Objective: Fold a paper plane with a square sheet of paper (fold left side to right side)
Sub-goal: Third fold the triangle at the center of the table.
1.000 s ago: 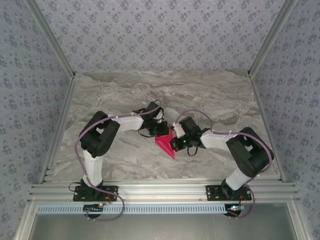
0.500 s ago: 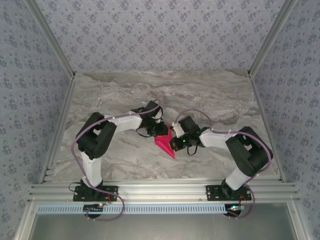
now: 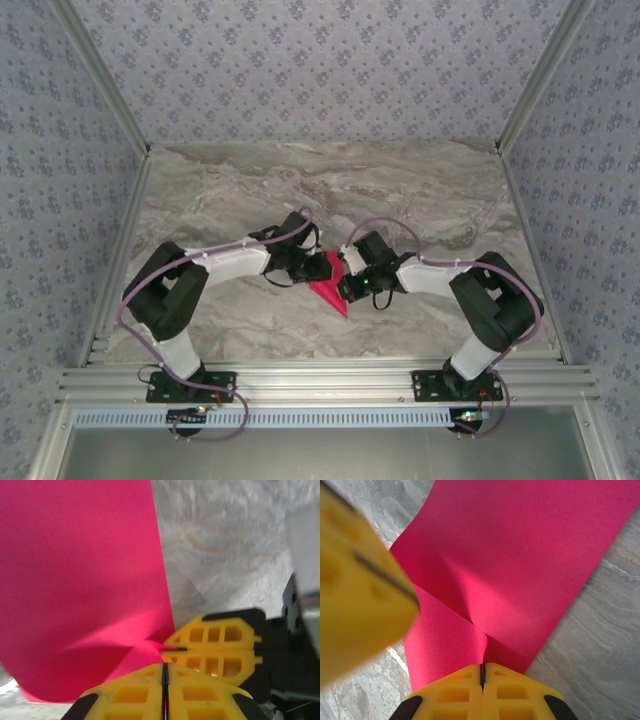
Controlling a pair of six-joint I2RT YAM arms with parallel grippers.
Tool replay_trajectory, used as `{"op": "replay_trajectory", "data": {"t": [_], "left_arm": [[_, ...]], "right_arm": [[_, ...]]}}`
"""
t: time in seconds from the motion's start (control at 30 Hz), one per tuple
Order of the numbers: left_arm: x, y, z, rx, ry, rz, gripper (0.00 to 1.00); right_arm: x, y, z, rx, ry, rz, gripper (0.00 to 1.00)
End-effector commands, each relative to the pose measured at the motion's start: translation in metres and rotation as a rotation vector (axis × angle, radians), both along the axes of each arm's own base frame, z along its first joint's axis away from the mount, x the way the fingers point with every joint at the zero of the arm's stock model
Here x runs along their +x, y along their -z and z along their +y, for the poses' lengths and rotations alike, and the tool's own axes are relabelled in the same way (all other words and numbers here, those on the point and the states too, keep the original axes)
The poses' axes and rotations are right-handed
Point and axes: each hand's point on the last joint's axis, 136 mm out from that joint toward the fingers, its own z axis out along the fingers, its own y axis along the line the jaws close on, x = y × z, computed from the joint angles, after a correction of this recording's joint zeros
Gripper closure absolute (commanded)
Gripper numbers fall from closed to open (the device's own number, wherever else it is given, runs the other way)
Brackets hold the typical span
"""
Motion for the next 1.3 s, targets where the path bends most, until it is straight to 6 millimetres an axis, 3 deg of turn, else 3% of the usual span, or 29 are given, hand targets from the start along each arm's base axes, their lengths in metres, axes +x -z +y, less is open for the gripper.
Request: {"op": "replay_trajectory", "data": {"t": [0.0, 0.67, 0.83, 1.0, 1.1, 1.27], "left_arm": [[-0.004, 0.002, -0.009, -0.025, -0.013, 0.006, 0.93], [-0.028, 0.064, 0.026, 0.140, -0.071, 0.083, 0.95], [-0.032, 0.076, 0.034, 0.172, -0.079, 0.097, 0.95], [-0.032, 0.078, 0.034, 0.175, -0.083, 0.098, 0.95], [-0.032, 0.079, 0.034, 0.173, -0.084, 0.096, 0.95], [-0.031, 0.076, 0.034, 0.169, -0.085, 0.093, 0.95]], "right_arm": [[-0.022, 0.026, -0.016, -0.110, -0.020, 0.087, 1.00], [-0.020, 0.021, -0.010, -0.103, -0.025, 0.088, 0.98], [-0.002, -0.007, -0.002, -0.047, 0.010, 0.053, 0.84], [0.015, -0.043, -0.007, -0.012, 0.061, -0.002, 0.70], [0.006, -0.054, -0.006, 0.029, 0.051, 0.018, 0.67], [-0.036, -0.055, 0.012, 0.158, -0.025, 0.185, 0.69]]}}
